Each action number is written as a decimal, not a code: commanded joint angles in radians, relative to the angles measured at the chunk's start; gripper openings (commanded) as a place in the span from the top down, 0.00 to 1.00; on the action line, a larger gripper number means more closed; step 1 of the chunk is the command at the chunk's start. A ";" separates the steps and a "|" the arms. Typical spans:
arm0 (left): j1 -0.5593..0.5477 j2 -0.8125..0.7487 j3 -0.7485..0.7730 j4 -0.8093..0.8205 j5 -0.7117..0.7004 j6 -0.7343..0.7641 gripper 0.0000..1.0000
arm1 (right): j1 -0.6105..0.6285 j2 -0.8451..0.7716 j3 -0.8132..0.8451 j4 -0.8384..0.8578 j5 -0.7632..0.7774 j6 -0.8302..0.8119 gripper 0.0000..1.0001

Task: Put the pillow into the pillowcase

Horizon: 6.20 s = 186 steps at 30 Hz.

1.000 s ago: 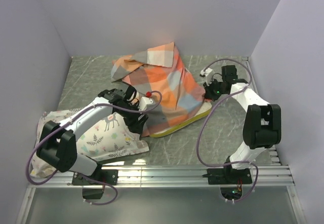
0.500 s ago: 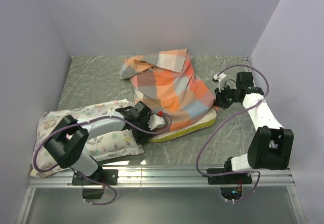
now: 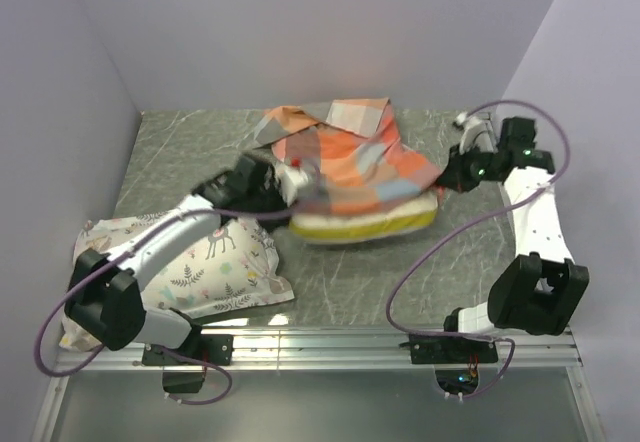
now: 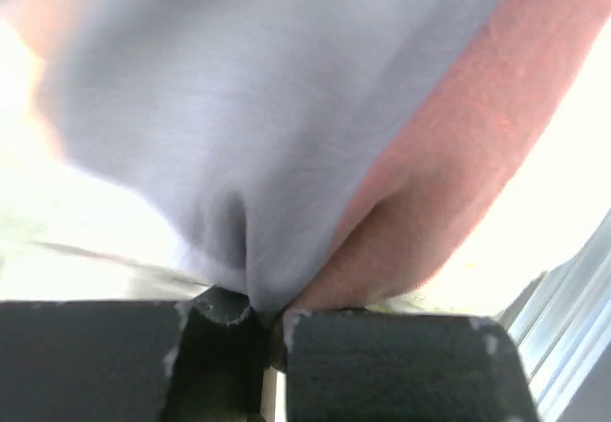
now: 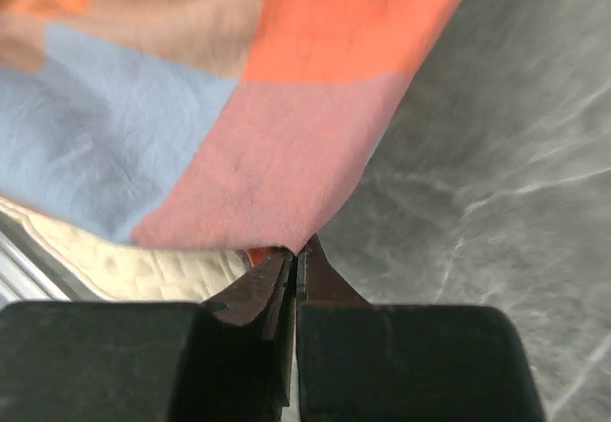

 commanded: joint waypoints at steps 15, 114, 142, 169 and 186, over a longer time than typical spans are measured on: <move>0.230 -0.010 0.796 0.117 0.075 -0.169 1.00 | -0.208 -0.047 0.615 0.331 -0.174 0.830 1.00; 0.022 0.095 -0.177 0.411 -0.212 0.151 0.26 | 0.094 0.184 -0.039 -0.112 0.270 0.002 1.00; 0.173 0.100 0.062 0.283 0.131 0.034 1.00 | 0.022 0.118 0.065 -0.246 0.172 -0.014 1.00; 0.259 -0.112 0.724 0.476 0.048 -0.314 1.00 | -0.210 -0.265 0.595 0.269 -0.052 0.769 1.00; 0.361 -0.066 0.983 0.558 -0.037 -0.340 1.00 | -0.399 -0.253 0.638 0.791 -0.126 1.283 1.00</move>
